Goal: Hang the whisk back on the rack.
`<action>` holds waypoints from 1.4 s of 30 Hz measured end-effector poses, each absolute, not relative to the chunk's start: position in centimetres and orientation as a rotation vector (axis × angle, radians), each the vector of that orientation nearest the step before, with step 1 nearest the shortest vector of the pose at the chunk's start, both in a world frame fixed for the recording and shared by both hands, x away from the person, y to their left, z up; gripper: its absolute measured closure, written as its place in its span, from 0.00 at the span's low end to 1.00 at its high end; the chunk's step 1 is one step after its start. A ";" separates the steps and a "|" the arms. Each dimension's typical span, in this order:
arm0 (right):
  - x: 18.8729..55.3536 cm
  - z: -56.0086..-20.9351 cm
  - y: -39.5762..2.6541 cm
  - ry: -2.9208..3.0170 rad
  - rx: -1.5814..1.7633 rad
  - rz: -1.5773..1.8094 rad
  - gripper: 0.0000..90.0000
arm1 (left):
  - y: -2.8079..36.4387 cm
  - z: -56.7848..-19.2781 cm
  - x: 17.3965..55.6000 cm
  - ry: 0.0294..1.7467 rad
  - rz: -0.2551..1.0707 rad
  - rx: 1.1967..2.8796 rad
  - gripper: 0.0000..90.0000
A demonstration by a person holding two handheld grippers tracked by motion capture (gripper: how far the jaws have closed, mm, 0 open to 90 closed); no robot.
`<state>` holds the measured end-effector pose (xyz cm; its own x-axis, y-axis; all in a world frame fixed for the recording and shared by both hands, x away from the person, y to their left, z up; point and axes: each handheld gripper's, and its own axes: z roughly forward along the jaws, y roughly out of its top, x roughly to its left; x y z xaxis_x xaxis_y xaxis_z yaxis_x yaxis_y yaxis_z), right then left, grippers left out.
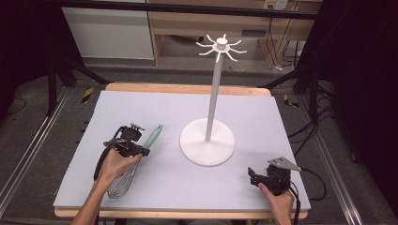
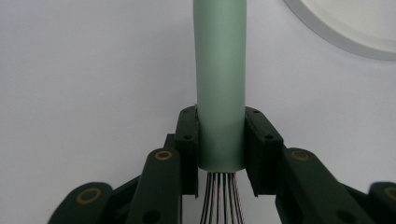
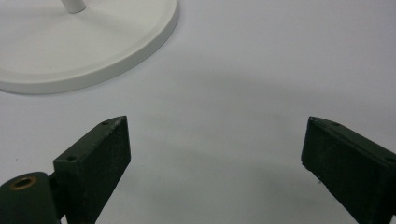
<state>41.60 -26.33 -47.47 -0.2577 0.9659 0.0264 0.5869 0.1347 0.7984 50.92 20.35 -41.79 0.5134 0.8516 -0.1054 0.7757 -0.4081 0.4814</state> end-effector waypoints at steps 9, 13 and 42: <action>41.6 -47.5 -26.3 1.908 1.494 0.972 0.10 | 21.3 -40.5 49.7 1.301 0.232 2.216 0.76; 41.6 -47.5 -26.3 1.908 1.495 0.971 0.10 | 21.6 -40.0 49.4 1.295 0.235 2.194 0.76; 41.5 -47.5 -26.4 1.900 1.498 0.975 0.10 | 23.1 -35.7 46.2 1.117 0.369 1.961 0.76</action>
<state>41.53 -26.43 -47.46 -0.2473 0.9685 0.0290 0.5883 0.1263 0.7988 46.25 23.11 -35.67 0.5615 0.8158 -0.1389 0.5723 -0.2615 0.7773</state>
